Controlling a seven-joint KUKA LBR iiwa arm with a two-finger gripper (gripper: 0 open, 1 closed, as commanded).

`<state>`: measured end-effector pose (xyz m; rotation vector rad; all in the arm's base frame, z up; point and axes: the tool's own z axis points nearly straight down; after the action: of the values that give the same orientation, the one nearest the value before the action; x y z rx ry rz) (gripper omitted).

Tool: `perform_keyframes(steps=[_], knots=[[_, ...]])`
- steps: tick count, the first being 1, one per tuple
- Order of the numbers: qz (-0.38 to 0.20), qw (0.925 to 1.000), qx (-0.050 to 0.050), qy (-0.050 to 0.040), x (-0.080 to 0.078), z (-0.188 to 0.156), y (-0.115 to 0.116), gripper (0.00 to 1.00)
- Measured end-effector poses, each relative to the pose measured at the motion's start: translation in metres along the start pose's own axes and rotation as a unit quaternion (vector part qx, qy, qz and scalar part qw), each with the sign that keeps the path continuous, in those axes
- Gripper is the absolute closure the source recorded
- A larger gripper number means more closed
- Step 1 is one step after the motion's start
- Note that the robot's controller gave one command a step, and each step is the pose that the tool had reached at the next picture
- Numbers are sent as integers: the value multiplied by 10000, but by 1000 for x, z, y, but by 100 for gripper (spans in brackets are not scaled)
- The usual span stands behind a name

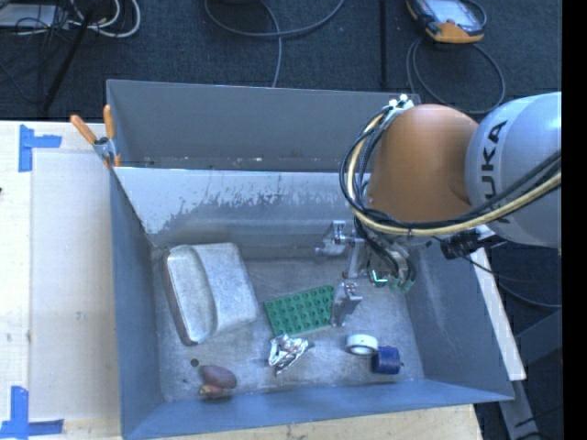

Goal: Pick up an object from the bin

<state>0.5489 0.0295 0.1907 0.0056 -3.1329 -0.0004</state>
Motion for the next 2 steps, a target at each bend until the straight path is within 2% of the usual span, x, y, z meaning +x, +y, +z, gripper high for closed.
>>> perform_keyframes(steps=[1,2], knots=[[2,10000,-6,-3,-48,111,3,0],[-574,9983,40,-34,-76,115,47,0]])
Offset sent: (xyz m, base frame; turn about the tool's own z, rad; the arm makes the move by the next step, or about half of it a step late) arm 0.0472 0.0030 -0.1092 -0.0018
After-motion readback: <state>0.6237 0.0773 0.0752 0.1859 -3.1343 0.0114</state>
